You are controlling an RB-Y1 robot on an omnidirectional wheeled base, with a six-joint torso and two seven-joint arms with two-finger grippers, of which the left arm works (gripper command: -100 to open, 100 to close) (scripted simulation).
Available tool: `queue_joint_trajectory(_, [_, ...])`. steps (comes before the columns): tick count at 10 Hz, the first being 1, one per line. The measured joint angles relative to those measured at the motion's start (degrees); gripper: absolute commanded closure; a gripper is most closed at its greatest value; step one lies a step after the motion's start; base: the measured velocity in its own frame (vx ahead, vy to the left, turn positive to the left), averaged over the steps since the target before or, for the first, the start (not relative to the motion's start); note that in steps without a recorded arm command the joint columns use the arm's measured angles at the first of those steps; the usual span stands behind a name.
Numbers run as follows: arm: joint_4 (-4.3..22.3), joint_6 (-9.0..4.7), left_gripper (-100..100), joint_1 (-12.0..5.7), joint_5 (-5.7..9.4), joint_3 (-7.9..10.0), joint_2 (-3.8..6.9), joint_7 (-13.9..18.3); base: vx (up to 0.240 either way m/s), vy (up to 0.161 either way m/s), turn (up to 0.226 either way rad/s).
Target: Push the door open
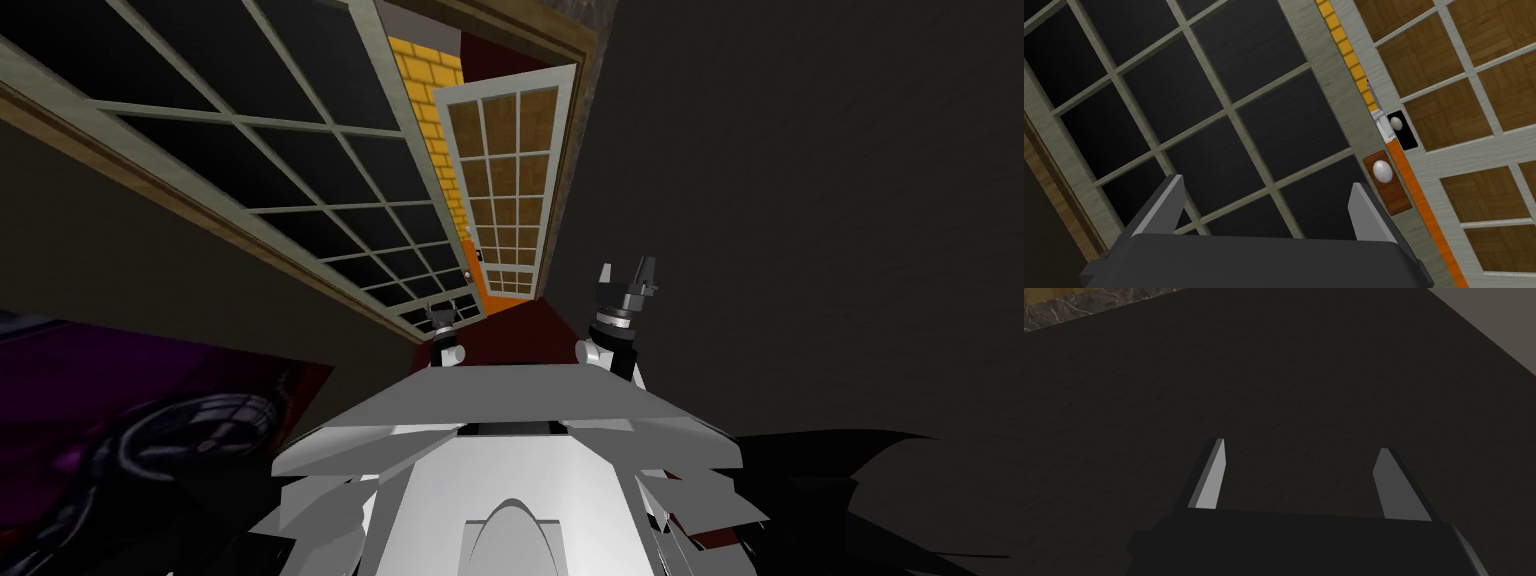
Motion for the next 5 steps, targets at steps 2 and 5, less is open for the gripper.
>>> queue_joint_trajectory(2, [3.2, -0.95, -100, -1.17, 1.2, 0.2, 0.15, 2.1, 0.094, 0.031, -0.096])
queue_joint_trajectory(5, [7.7, -2.1, -100, -2.68, 3.05, 0.48, 0.22, 5.2, 0.099, 0.026, -0.091])
